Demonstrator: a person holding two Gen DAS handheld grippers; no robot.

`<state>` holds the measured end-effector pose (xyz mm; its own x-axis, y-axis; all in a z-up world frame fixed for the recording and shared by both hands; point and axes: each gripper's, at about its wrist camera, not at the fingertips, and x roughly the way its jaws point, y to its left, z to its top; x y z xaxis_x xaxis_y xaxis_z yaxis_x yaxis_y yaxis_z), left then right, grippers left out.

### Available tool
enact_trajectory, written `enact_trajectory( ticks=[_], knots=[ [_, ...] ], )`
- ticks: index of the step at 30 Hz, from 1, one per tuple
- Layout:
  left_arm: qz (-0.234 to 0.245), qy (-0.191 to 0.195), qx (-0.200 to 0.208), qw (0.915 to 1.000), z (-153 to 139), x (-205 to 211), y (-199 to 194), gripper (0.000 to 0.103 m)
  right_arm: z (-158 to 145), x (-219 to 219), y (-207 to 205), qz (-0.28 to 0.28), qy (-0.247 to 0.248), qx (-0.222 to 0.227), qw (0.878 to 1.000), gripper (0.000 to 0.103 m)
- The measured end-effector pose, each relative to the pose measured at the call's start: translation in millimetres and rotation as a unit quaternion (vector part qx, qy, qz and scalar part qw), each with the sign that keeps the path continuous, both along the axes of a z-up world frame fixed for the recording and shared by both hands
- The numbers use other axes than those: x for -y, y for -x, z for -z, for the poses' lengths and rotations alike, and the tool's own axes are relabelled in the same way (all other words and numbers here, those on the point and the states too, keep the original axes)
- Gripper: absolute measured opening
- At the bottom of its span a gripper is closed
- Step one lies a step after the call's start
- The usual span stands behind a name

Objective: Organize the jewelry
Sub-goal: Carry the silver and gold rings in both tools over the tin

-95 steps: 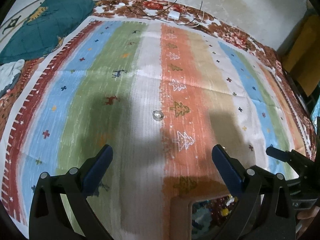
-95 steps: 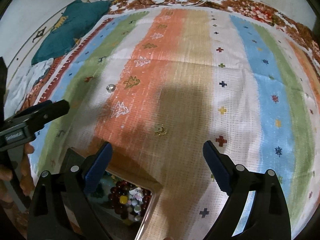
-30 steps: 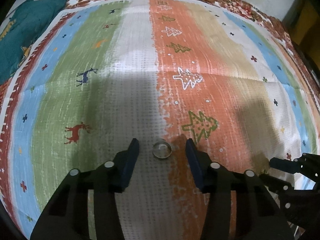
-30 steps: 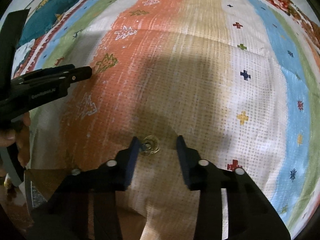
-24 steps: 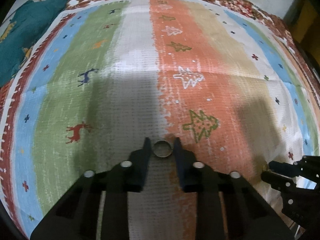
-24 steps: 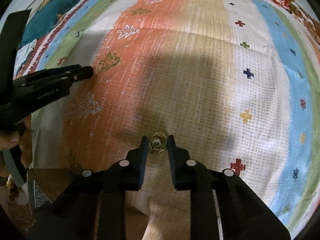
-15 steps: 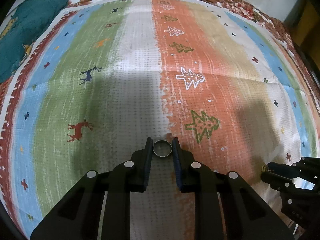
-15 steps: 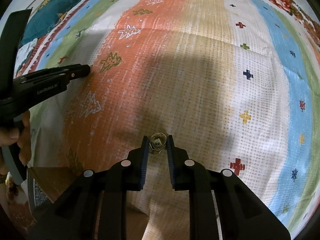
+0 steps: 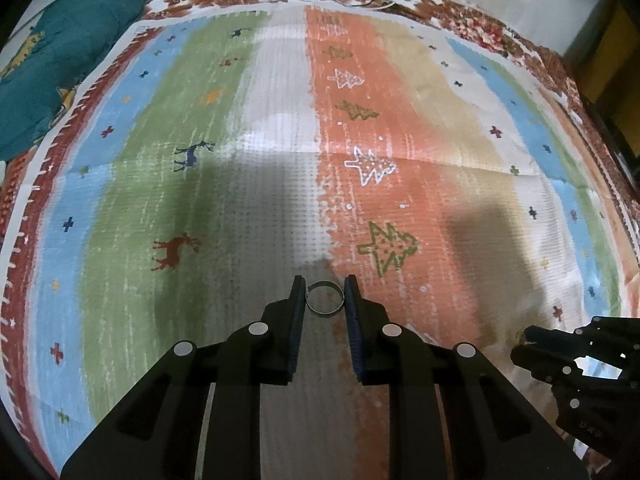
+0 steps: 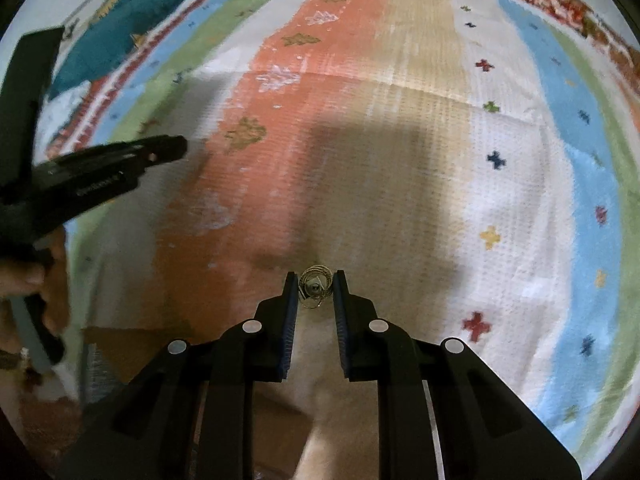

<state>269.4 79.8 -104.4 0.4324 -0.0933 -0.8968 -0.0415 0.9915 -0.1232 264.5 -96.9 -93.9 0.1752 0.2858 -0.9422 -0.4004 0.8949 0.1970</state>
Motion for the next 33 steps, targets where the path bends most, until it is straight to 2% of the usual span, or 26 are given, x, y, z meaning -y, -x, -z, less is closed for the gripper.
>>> enact_trajectory(
  ticks=[6,18,33],
  knots=[
    [0.003,0.007,0.011,0.9999,-12.3,5.8,15.0,0.019,-17.6,0.6,11.7,-0.002,-0.002,0.025,1.000,0.018],
    [0.004,0.001,0.018,0.9998,-27.8,10.5,41.2,0.019,-36.7,4.8,37.7,-0.007,-0.015,0.041,0.999,0.018],
    [0.013,0.017,0.045,0.9987,-51.7,21.9,71.7,0.019,-59.4,8.1,68.4,-0.015,-0.025,0.072,0.997,0.018]
  ],
)
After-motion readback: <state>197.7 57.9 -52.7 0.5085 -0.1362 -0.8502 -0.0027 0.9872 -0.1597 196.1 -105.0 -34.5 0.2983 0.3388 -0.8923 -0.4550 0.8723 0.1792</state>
